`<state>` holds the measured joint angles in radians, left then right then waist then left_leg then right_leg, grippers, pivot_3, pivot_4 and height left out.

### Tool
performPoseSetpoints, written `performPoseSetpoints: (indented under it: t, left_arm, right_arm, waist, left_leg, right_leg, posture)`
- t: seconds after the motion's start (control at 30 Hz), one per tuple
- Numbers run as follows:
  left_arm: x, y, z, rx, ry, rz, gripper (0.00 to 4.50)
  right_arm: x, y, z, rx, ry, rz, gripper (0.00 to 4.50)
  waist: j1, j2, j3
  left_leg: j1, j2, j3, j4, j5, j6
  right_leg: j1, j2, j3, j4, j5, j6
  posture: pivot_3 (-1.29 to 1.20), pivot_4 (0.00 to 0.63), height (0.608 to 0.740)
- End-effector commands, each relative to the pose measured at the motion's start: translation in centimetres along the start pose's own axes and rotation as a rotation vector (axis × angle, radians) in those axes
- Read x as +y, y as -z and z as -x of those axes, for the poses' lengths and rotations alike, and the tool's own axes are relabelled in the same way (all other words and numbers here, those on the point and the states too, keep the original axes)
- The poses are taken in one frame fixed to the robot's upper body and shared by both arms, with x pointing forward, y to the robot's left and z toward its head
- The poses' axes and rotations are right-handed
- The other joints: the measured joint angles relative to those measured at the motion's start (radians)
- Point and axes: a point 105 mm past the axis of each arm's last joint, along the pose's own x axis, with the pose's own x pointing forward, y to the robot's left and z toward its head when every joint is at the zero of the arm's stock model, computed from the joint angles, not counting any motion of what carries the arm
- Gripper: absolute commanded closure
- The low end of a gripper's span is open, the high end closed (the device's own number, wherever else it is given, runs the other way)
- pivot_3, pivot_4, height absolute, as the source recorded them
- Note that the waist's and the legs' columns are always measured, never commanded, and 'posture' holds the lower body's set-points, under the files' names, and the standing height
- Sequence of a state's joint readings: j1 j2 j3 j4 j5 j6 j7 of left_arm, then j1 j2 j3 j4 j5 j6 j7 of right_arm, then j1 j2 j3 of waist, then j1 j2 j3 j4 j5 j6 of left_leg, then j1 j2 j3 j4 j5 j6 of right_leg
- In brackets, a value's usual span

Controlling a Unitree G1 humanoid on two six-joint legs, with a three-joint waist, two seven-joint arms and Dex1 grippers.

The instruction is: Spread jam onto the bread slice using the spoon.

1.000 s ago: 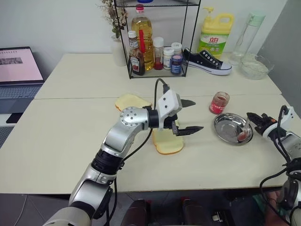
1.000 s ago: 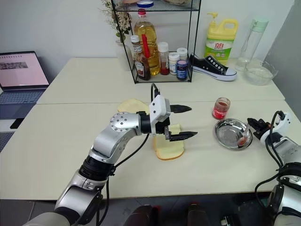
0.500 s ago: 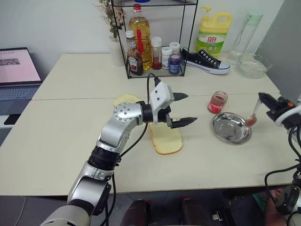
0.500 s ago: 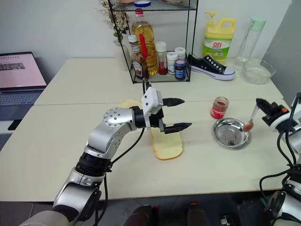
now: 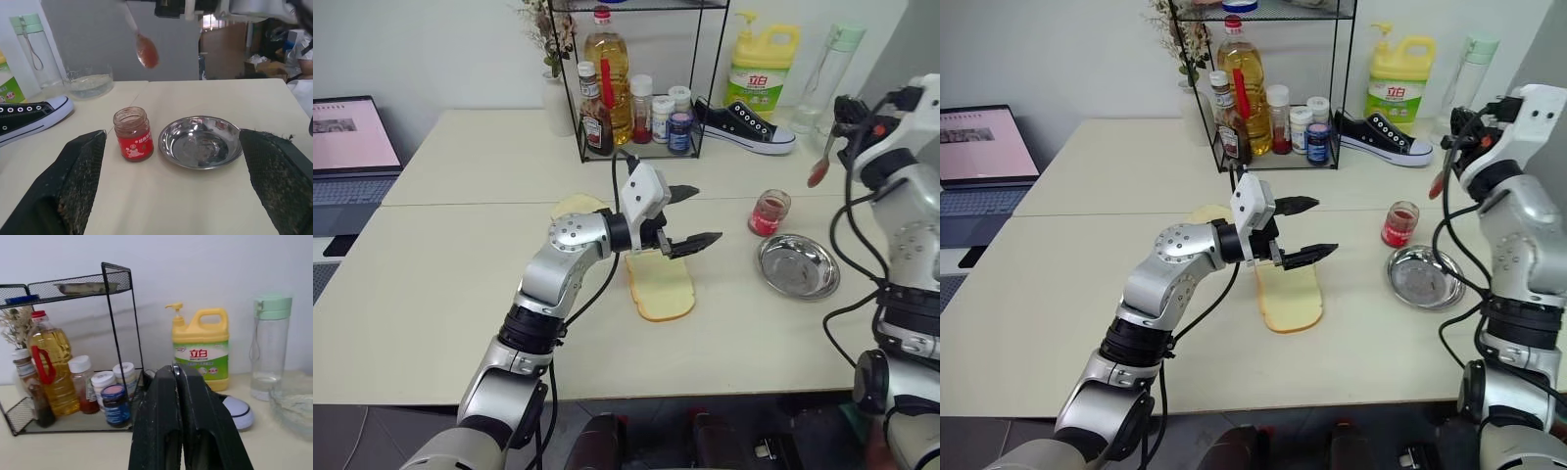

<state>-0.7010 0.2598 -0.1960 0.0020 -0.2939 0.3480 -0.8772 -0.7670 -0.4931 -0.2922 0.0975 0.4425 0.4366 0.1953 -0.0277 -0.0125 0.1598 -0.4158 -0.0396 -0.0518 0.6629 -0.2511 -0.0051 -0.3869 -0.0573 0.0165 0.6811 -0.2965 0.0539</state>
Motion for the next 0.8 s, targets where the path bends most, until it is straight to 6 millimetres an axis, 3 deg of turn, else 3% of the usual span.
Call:
performPoseSetpoints:
  t: [0.03, 0.23, 0.8]
  left_arm:
    - [0.0, -1.1, 0.1, -0.034, -0.010, -0.017, 0.00]
    - [0.3, -1.1, 0.7, -0.021, -0.034, -0.021, 0.00]
    - [0.3, -1.7, 0.8, -0.021, -0.044, -0.024, 0.00]
  right_arm:
    - [1.1, -0.9, -1.3, -0.092, -0.012, 0.087, 4.45]
    - [1.3, 1.4, -1.8, -0.082, -0.006, 0.102, 4.45]
    - [2.6, 5.3, -3.1, -0.076, -0.010, 0.148, 4.45]
  waist:
    - [-0.002, 0.000, 0.000]
    - [-0.002, 0.000, 0.000]
    - [-0.004, 0.000, 0.000]
  left_leg:
    - [0.000, 0.000, 0.000, 0.000, 0.000, 0.000]
    - [0.000, 0.000, 0.000, -0.001, 0.001, -0.001]
    - [0.000, 0.000, 0.000, 0.000, 0.002, -0.004]
  right_leg:
    - [0.000, 0.000, 0.000, 0.000, 0.000, 0.000]
    - [-0.001, 0.000, 0.000, 0.000, 0.000, 0.000]
    - [-0.001, 0.000, 0.000, 0.000, 0.000, 0.000]
  posture:
    - [0.00, 0.150, 0.740]
    - [0.00, 0.150, 0.740]
    - [0.00, 0.150, 0.740]
